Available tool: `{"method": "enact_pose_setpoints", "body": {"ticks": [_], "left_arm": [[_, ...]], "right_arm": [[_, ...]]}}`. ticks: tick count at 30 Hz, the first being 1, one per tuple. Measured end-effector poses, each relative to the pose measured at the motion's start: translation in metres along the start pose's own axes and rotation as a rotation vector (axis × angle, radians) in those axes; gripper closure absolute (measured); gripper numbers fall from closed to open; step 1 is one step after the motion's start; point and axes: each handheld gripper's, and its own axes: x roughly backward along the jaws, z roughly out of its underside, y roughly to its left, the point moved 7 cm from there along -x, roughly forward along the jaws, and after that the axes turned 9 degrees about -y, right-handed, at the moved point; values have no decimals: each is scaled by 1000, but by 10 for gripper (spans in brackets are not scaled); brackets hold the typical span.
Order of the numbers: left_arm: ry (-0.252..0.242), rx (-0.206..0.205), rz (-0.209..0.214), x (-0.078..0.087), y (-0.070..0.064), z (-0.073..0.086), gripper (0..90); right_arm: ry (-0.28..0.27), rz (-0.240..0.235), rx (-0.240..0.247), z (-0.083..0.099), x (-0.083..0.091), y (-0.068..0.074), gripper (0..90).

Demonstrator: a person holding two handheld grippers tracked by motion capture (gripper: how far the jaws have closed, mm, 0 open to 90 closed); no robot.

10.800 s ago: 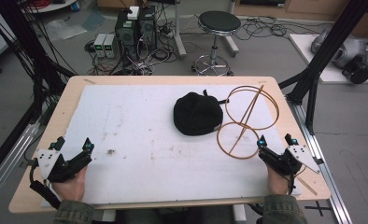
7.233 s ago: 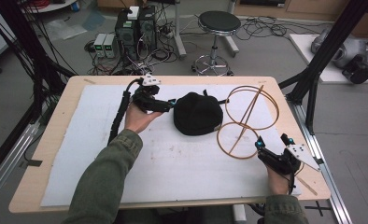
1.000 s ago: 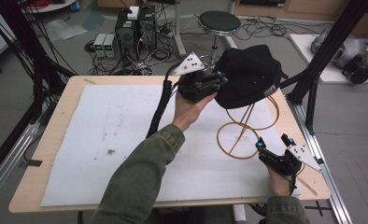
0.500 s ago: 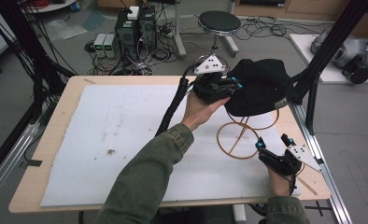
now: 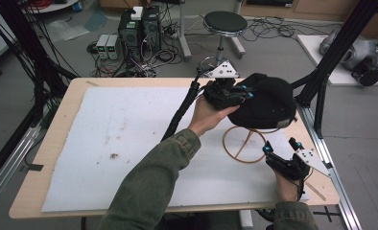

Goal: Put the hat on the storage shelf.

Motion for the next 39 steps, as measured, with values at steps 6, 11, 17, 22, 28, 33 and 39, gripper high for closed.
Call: {"method": "enact_pose_setpoints", "body": {"ticks": [6,11,17,22,28,33,39], "left_arm": [[0,5,8,-2,-1,3,851],[7,18,18,-4,-2,9,818],[8,68,3,-3,3,20,647],[-13,91,-10,0,8,19,463],[-53,85,-37,9,11,12,342],[-77,52,-78,21,15,7,285],[-77,12,-132,43,20,4,275]], "right_arm": [[0,2,1,0,0,-1,73],[1,1,4,0,1,-1,73],[5,3,2,0,1,-1,73],[3,1,7,0,0,0,73],[2,1,3,0,0,0,73],[5,1,6,0,0,0,73],[4,0,10,0,1,1,73]]}}
